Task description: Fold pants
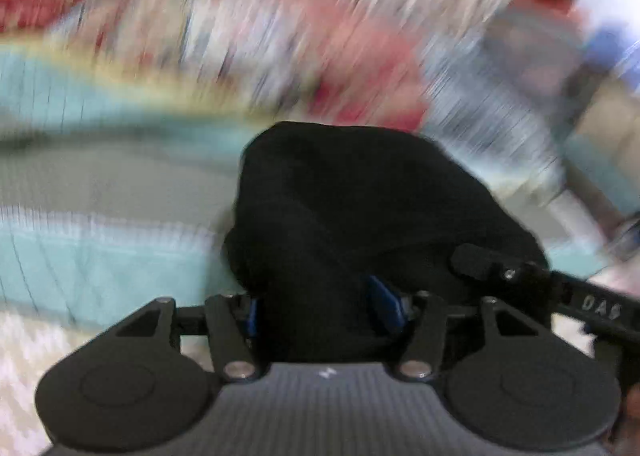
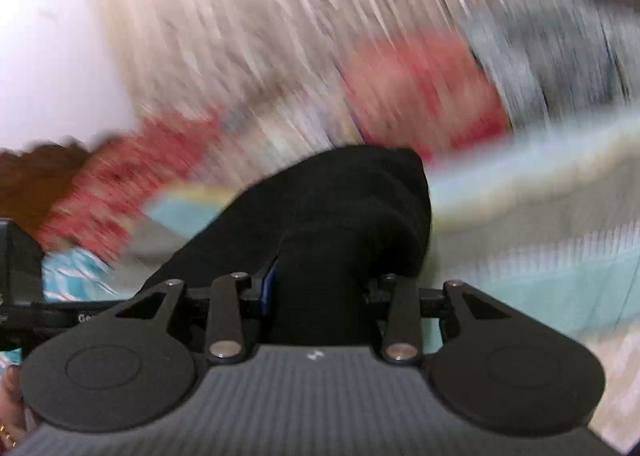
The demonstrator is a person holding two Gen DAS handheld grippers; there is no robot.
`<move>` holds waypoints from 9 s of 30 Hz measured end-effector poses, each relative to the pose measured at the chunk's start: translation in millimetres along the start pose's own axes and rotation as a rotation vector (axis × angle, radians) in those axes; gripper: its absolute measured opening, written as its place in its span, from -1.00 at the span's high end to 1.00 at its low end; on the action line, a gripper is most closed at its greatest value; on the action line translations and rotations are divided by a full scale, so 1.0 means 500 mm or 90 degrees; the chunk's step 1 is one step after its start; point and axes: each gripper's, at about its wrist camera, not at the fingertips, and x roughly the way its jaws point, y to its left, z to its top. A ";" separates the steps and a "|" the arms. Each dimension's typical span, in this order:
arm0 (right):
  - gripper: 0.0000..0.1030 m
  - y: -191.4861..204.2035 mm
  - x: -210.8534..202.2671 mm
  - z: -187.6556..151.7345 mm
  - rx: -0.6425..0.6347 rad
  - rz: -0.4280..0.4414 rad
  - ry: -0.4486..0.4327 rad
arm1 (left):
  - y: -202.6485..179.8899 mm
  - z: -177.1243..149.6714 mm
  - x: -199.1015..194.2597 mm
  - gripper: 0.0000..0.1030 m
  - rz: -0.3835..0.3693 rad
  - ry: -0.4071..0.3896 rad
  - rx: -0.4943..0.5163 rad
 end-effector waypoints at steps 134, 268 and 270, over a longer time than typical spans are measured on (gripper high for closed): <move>-0.74 0.165 -0.476 -0.323 0.131 -0.175 0.022 | -0.210 -0.387 -0.546 -1.00 0.256 0.022 0.033; -0.74 0.172 -0.448 -0.337 0.124 -0.216 0.036 | -0.192 -0.410 -0.504 -1.00 0.269 0.037 0.066; -0.74 0.172 -0.447 -0.338 0.125 -0.216 0.037 | -0.192 -0.411 -0.502 -1.00 0.269 0.040 0.068</move>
